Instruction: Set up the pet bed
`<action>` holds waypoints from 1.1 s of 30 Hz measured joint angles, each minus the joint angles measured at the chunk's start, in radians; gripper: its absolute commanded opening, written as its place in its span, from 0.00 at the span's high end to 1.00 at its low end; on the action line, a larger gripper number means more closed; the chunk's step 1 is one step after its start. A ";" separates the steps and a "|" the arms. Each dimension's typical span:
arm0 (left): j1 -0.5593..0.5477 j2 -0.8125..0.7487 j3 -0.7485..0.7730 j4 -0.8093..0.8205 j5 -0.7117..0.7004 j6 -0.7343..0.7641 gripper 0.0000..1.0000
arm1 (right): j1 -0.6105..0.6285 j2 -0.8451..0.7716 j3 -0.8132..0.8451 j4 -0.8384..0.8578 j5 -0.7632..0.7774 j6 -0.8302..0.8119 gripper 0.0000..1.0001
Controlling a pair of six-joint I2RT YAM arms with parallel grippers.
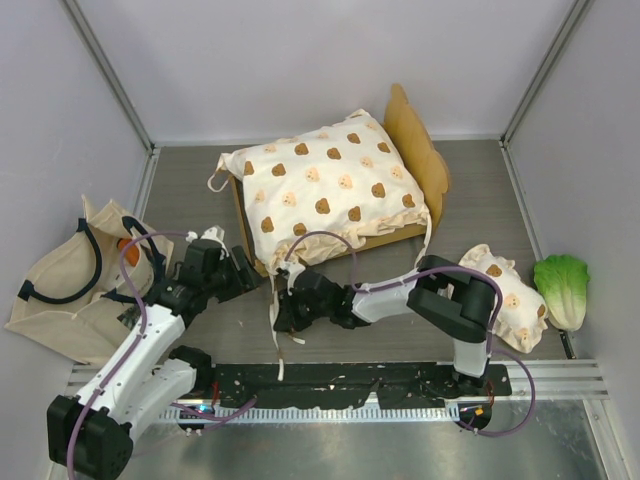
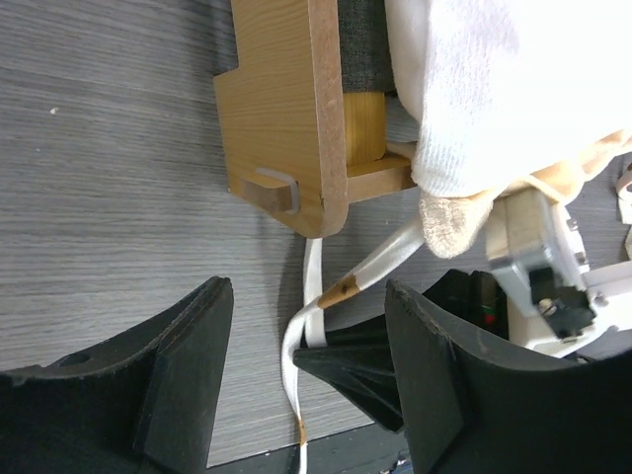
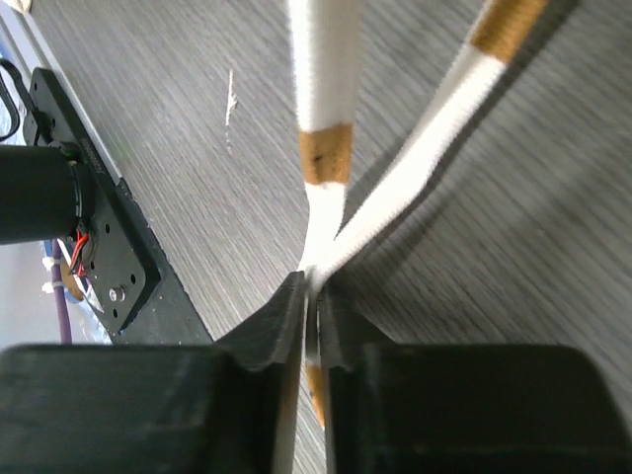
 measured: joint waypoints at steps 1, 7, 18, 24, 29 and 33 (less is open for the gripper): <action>0.000 0.000 -0.001 0.000 0.001 -0.003 0.34 | -0.006 -0.004 -0.007 0.008 0.001 0.005 0.79; 0.000 -0.001 -0.007 0.002 0.007 -0.012 0.35 | -0.039 -0.036 -0.041 0.015 -0.003 0.014 0.67; 0.000 -0.011 -0.012 -0.005 0.010 -0.014 0.35 | -0.003 -0.101 -0.063 -0.069 0.057 -0.015 0.63; 0.000 -0.039 -0.010 -0.047 0.010 -0.019 0.46 | 0.066 -0.119 -0.044 -0.179 0.177 -0.050 0.99; 0.000 -0.091 -0.003 -0.100 0.043 -0.055 0.48 | 0.071 -0.146 -0.047 -0.212 0.209 -0.044 0.99; 0.000 -0.167 0.003 -0.117 0.106 -0.120 0.48 | 0.047 -0.243 -0.107 -0.162 0.203 0.013 0.99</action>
